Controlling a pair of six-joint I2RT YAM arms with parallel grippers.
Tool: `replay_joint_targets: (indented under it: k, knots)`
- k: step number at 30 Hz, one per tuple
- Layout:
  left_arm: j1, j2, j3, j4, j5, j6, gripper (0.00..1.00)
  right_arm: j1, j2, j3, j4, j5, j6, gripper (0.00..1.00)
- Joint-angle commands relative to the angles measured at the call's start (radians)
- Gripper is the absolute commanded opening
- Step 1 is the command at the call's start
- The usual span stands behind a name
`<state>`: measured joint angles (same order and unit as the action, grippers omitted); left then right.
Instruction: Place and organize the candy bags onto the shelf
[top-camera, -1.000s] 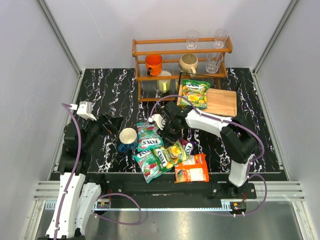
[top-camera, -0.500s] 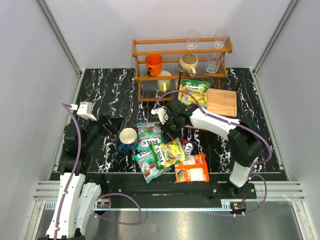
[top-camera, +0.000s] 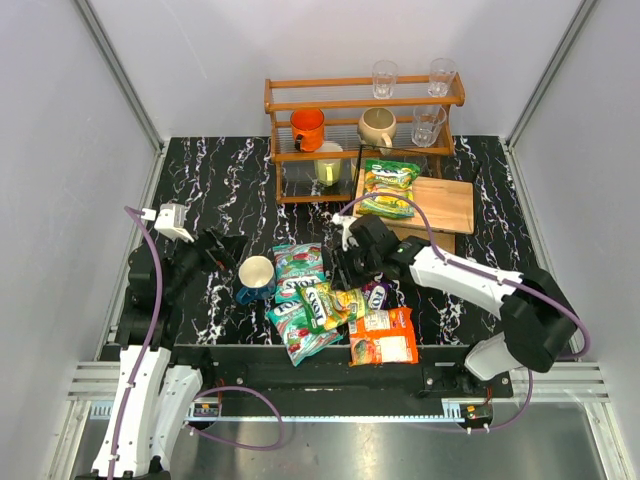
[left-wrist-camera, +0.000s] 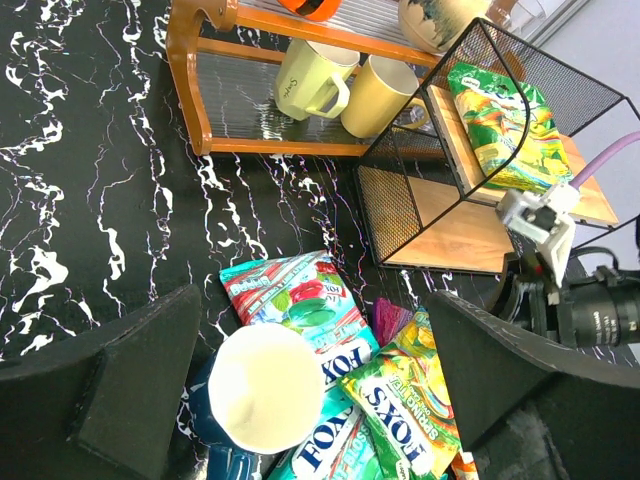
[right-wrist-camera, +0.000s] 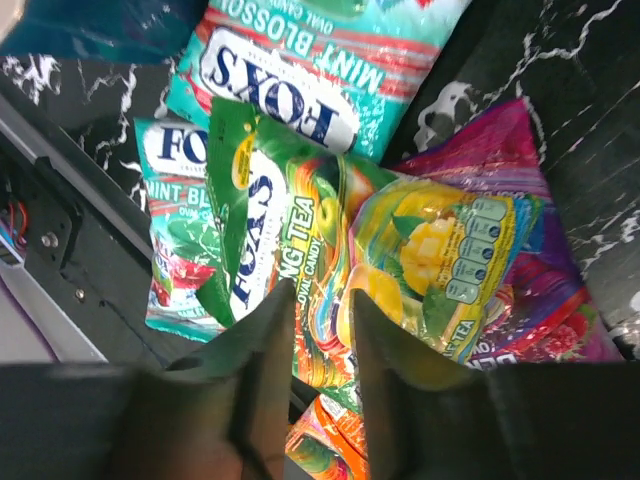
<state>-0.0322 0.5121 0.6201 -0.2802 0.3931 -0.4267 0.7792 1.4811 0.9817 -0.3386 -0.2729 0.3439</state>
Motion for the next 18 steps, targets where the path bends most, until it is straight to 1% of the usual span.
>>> replay_joint_targets:
  k: [1, 2, 3, 4, 6, 8, 12, 14, 15, 18]
  knots:
    - [-0.002, 0.002, 0.018, 0.038, 0.026, -0.023, 0.99, 0.019, 0.002, 0.021, -0.023, 0.012, -0.189, 0.49]
    - [-0.002, 0.000, 0.015, 0.038, 0.030, -0.024, 0.99, 0.019, 0.017, 0.040, -0.049, 0.009, -0.241, 0.55]
    - [-0.002, 0.002, 0.013, 0.042, 0.032, -0.029, 0.99, 0.019, 0.040, 0.058, -0.068, 0.002, -0.290, 0.56]
    - [-0.002, 0.003, 0.013, 0.041, 0.032, -0.032, 0.99, 0.019, 0.047, 0.080, -0.079, -0.006, -0.392, 0.57]
    - [-0.002, 0.005, 0.021, 0.042, 0.039, -0.038, 0.99, 0.019, 0.045, 0.087, -0.059, -0.017, -0.501, 0.58]
    - [-0.002, 0.009, 0.033, 0.036, 0.056, -0.052, 0.99, 0.018, 0.045, 0.101, -0.036, -0.009, -0.561, 0.61]
    - [-0.002, 0.025, 0.076, 0.036, 0.119, -0.099, 0.99, 0.017, 0.074, 0.130, -0.054, -0.064, -0.771, 0.66]
    - [-0.002, 0.029, 0.089, 0.036, 0.160, -0.128, 0.99, 0.009, 0.100, 0.175, -0.109, -0.092, -0.825, 0.66]
    - [-0.002, 0.028, 0.096, 0.038, 0.170, -0.135, 0.99, 0.002, 0.138, 0.196, -0.132, -0.124, -0.859, 0.66]
    - [-0.002, 0.016, 0.112, 0.027, 0.191, -0.147, 0.99, -0.008, 0.224, 0.287, -0.220, -0.195, -0.897, 0.66]
